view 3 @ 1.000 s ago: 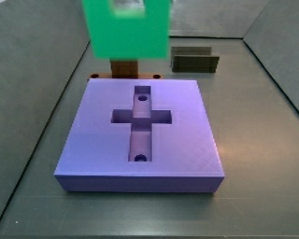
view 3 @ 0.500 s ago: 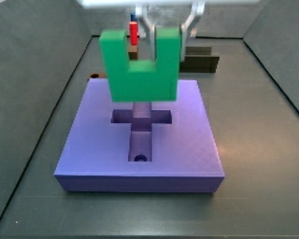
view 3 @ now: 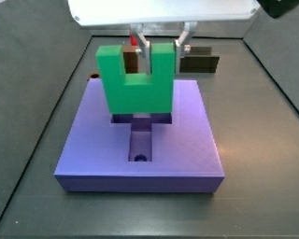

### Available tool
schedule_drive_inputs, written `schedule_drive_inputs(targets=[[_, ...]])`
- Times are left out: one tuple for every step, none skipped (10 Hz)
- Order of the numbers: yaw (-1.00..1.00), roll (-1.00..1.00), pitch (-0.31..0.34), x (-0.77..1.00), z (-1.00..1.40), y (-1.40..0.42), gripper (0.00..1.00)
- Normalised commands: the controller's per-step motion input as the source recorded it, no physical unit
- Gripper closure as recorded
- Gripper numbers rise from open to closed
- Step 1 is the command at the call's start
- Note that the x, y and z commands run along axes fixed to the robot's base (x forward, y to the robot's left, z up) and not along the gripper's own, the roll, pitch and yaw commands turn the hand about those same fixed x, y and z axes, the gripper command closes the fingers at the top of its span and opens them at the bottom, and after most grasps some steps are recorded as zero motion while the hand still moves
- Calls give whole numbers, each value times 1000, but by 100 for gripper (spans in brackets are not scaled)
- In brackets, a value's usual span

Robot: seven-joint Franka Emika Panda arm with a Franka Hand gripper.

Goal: Pick up the green object. Move up. Move to above the board. Insert the green object.
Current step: Insert the green object.

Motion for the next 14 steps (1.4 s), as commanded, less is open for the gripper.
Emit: schedule_drive_inputs(targets=[[83, 344, 0, 180, -309, -20, 100], [37, 406, 0, 214, -271, -9, 100], [0, 413, 0, 211, -274, 0, 100], [0, 341, 0, 9, -294, 0, 100], [31, 144, 0, -117, -180, 0, 100], [126, 0, -23, -100, -63, -57, 100], [149, -3, 0, 0, -17, -166, 100], [114, -56, 0, 0, -34, -206, 100], [71, -99, 0, 77, -49, -189, 100], [0, -20, 0, 37, -180, 0, 100], [0, 0, 0, 0, -289, 203, 100], [-140, -164, 0, -14, -311, 357, 100], [-54, -211, -7, -31, -274, 220, 100], [0, -250, 0, 0, -229, 154, 100]])
